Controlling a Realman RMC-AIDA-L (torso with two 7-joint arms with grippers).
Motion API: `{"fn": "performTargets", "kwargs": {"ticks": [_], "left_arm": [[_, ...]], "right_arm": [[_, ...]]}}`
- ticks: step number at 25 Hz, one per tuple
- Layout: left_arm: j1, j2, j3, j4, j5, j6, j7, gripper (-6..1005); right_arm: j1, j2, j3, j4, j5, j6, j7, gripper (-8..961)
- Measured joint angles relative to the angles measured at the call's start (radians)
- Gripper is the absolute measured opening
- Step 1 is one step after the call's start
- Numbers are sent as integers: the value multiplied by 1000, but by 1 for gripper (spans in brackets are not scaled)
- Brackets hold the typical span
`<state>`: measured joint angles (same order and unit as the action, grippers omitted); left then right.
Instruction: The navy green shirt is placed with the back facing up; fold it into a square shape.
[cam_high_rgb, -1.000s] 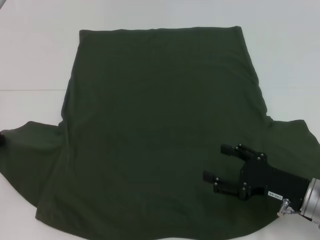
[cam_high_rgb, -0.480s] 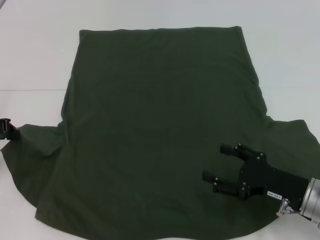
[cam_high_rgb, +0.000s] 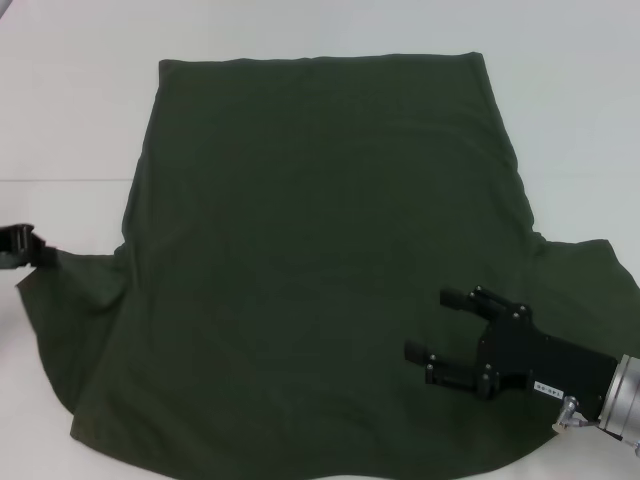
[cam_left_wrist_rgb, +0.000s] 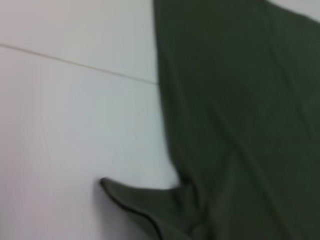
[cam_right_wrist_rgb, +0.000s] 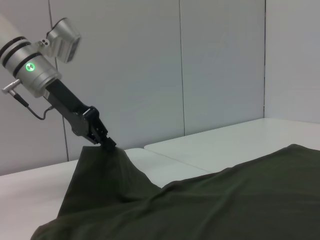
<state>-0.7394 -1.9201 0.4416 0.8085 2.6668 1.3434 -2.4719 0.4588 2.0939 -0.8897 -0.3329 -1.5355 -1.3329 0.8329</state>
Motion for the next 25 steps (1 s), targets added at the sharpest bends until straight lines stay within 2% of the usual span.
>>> {"fn": "performTargets", "kwargs": {"ticks": [8, 11, 13, 21, 25], "left_arm": [[-7, 2, 7, 1, -143, 53, 14, 42], [-16, -8, 18, 0, -154, 59, 19, 41], [-19, -21, 32, -4, -157, 59, 20, 41], [-19, -104, 100, -4, -163, 15, 50, 42], [-13, -138, 144, -7, -163, -19, 62, 42]], "right_arm": [[-2, 0, 0, 0, 0, 0, 0, 927], [-3, 0, 0, 0, 1, 0, 0, 928], [-3, 0, 0, 0, 1, 0, 0, 928], [-3, 2, 0, 4, 2, 0, 0, 927], [-3, 2, 0, 5, 2, 0, 0, 927]]}}
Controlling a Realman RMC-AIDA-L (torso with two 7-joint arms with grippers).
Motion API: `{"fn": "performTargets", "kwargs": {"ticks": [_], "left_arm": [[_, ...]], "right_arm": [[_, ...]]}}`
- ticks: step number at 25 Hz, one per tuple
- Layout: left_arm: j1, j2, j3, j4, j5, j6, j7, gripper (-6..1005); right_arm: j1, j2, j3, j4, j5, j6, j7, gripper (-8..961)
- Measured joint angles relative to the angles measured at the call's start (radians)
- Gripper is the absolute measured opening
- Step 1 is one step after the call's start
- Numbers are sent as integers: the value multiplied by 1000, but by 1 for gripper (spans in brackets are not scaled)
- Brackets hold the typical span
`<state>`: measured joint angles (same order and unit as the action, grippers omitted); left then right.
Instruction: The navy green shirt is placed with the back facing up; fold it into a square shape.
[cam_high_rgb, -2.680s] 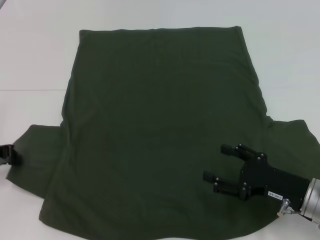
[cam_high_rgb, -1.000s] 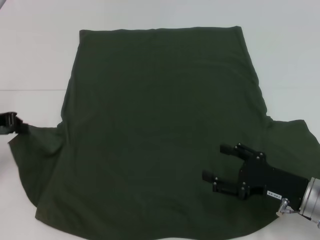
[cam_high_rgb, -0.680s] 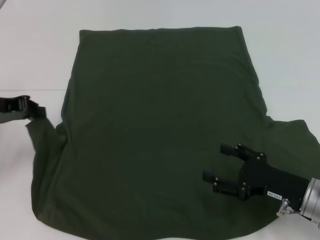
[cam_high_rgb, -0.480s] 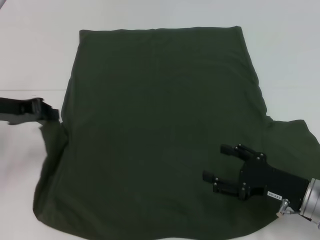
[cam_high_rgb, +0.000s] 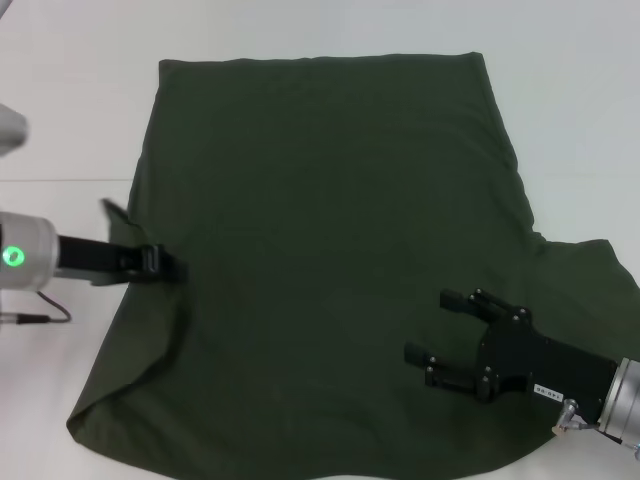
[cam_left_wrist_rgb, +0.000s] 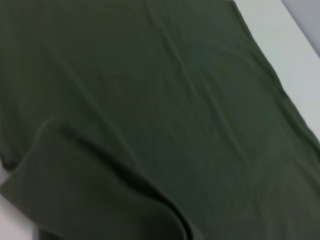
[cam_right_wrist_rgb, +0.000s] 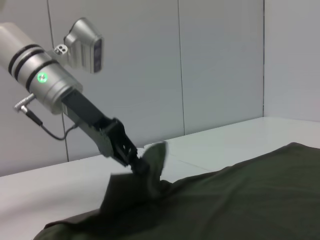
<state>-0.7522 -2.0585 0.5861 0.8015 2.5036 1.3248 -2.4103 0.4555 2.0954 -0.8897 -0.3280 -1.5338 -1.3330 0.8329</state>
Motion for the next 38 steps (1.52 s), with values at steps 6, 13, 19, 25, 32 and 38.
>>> {"fn": "performTargets", "kwargs": {"ticks": [6, 13, 19, 25, 32, 38], "left_arm": [[19, -43, 29, -3, -2, -52, 16, 48], [67, -58, 23, -6, -94, -93, 31, 124], [122, -27, 22, -15, -254, -4, 142, 380], [182, -10, 20, -10, -342, 135, 357, 507], [258, -23, 20, 1, -405, 323, 679, 803], [343, -46, 4, 56, -425, 497, 988, 891]], "right_arm": [[-3, 0, 0, -1, 0, 0, 0, 928], [-3, 0, 0, -2, 0, -4, 0, 927], [-6, 0, 0, -2, 0, -6, 1, 928], [-6, 0, 0, 1, 0, -8, 10, 928], [-5, -6, 0, -19, 0, -29, 171, 928], [-35, -9, 0, -132, -9, -57, 393, 928]]}}
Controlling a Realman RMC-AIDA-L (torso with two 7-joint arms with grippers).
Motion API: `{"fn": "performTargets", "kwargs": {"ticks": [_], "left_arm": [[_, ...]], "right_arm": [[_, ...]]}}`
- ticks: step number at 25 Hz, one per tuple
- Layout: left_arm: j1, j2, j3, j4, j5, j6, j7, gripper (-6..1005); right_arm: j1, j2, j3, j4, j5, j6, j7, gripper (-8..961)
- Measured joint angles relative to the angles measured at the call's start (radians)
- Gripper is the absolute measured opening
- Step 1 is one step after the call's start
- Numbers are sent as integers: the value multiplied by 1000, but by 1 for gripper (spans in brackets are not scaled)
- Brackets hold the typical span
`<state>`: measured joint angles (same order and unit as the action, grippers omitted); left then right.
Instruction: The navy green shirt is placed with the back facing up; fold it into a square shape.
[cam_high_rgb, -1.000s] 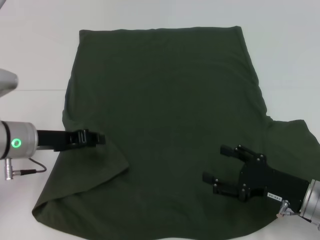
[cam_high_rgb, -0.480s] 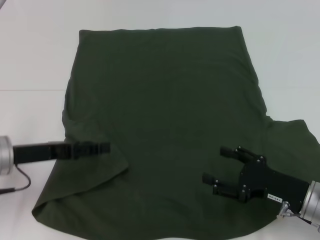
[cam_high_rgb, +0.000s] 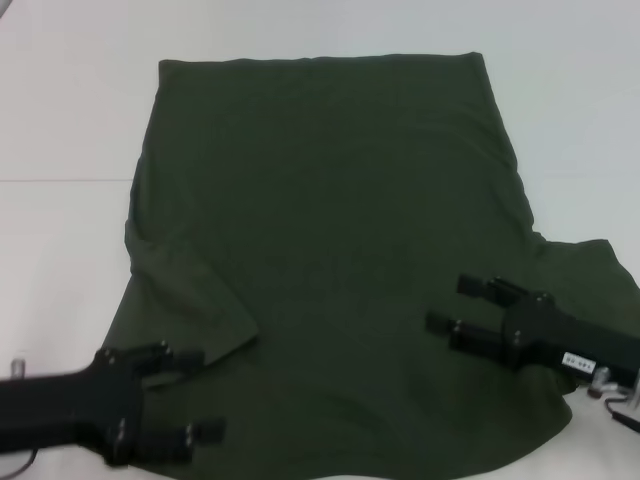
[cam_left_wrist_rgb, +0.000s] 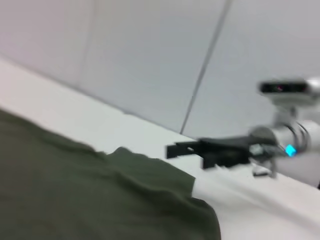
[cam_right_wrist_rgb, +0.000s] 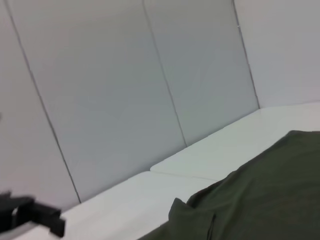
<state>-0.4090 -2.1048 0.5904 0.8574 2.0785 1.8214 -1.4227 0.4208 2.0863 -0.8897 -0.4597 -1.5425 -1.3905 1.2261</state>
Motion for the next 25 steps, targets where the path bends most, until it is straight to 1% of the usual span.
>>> {"fn": "performTargets", "kwargs": {"ticks": [1, 3, 5, 6, 7, 9, 12, 15, 19, 22, 25], "left_arm": [[21, -8, -7, 6, -1, 13, 59, 891], [46, -21, -10, 18, 4, 18, 124, 890], [69, -32, -8, 29, 21, 11, 169, 890], [69, -32, -8, 29, 21, 11, 169, 890], [81, -38, -8, 31, 46, -3, 191, 890], [86, -39, -10, 33, 67, -21, 197, 891], [95, -40, -12, 41, 93, -70, 194, 891], [99, -40, -36, 42, 96, -107, 184, 891], [89, -37, -53, 34, 95, -133, 156, 890], [82, -35, -54, 30, 92, -139, 143, 890], [76, -33, -57, 27, 89, -138, 142, 890]], "right_arm": [[-4, -1, 0, -22, -7, -1, 45, 928], [-8, -5, 0, -67, -28, -1, 135, 928], [-11, -9, 0, -130, -67, 0, 245, 928], [-12, -10, 0, -168, -98, 5, 307, 927], [-11, -11, 0, -223, -144, 16, 398, 927], [-8, -11, 0, -293, -206, 29, 480, 927], [8, -10, 0, -411, -352, 52, 666, 927], [30, -12, 0, -497, -477, 51, 819, 927], [74, -16, 30, -629, -673, -13, 1030, 927], [121, -20, 93, -723, -827, -90, 1193, 927], [171, -31, 156, -778, -943, -176, 1312, 927]]}}
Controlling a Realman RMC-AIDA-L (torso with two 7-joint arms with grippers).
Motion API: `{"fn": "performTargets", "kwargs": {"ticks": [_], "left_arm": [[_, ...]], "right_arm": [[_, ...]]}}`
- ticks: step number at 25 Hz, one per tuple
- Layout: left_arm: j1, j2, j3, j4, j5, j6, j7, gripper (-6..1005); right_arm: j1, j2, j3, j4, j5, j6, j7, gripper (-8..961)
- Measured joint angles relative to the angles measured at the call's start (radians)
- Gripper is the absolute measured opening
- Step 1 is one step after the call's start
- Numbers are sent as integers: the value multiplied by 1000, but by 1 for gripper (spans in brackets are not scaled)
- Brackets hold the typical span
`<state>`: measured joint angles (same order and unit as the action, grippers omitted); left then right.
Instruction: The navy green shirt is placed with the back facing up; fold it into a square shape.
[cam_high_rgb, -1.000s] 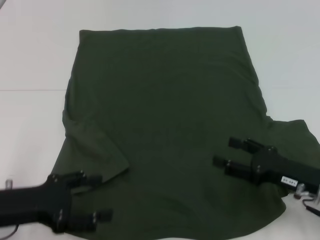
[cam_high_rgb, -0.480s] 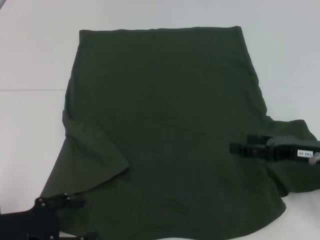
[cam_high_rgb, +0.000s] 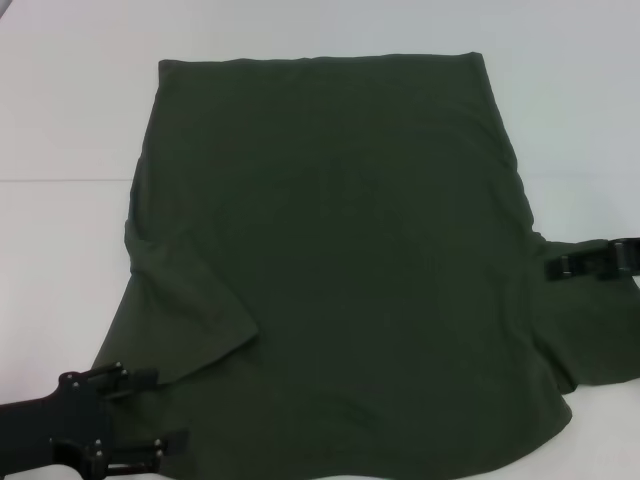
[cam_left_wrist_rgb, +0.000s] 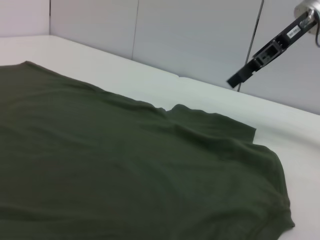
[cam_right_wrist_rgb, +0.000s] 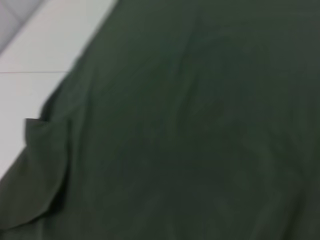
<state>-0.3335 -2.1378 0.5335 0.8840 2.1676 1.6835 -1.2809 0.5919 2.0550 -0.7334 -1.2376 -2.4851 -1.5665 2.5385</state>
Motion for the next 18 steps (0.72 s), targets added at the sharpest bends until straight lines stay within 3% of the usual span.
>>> {"fn": "performTargets", "kwargs": {"ticks": [3, 8, 18], "left_arm": [[-5, 2, -3, -5, -1, 3, -1, 891], [-11, 2, -4, -8, -1, -1, -8, 891], [-18, 6, -29, -39, -5, -2, -7, 890]], "right_arm": [[48, -7, 50, -29, -151, -58, 80, 927], [75, 0, 65, -26, -340, -49, 121, 928], [27, -6, 71, 29, -362, 58, 147, 927]]}}
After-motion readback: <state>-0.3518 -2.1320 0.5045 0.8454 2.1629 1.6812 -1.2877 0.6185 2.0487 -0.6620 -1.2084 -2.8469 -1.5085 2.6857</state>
